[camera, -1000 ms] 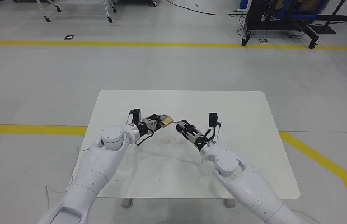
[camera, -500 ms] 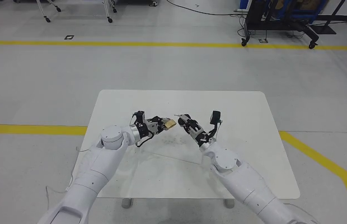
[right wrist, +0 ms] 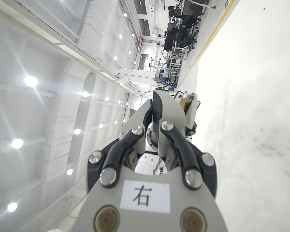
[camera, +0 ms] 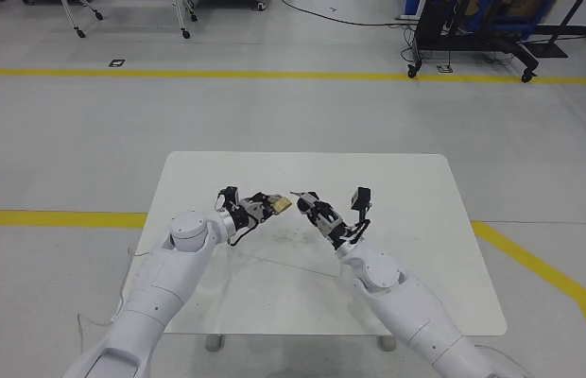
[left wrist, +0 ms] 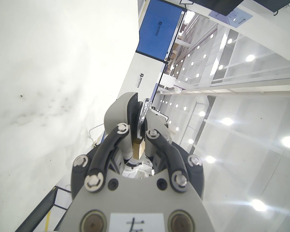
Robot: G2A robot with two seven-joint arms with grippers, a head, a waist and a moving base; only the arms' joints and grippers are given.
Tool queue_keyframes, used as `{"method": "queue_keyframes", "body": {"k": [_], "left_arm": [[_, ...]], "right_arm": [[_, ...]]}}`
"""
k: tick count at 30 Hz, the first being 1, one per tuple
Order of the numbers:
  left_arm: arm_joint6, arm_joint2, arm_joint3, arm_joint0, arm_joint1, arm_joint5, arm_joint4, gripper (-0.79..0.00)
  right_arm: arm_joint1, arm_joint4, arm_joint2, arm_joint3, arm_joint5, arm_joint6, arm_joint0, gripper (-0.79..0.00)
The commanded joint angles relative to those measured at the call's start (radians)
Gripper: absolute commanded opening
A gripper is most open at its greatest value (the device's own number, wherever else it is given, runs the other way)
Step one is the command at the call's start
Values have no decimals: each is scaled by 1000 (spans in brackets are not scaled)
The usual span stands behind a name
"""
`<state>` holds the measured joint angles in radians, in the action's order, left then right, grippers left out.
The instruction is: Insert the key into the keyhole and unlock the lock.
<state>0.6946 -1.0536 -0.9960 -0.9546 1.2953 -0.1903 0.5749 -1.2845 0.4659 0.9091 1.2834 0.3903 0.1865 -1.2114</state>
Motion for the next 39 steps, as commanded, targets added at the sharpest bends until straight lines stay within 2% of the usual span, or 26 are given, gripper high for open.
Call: {"method": "queue_keyframes", "body": {"k": [1,8,10,12,15,20,30,39], "left_arm": [[-3,-1,1,3,1,-15,7,-785],[21,-13,14,5,6,-56,73,-785],[32,-17,22,9,8,-64,93,-785],[36,-21,32,14,9,-64,104,-785],[22,-23,36,17,10,-47,98,-785],[-50,-9,16,11,12,37,20,-785],[-106,-10,-26,-21,12,100,-43,-785],[-105,-22,-38,-29,11,100,-56,-785]], "right_arm": [[2,15,5,6,-4,29,-3,-785],[2,15,5,6,-4,29,-3,-785],[2,-37,0,9,-28,12,-9,-785],[2,-179,-16,44,-76,-90,-31,-785],[1,-264,-20,107,-128,-198,-71,-785],[-14,-375,-37,171,-192,-406,-121,-785],[-76,-391,-129,83,-243,-512,-54,-785],[-104,-378,-117,37,-242,-559,-36,-785]]}}
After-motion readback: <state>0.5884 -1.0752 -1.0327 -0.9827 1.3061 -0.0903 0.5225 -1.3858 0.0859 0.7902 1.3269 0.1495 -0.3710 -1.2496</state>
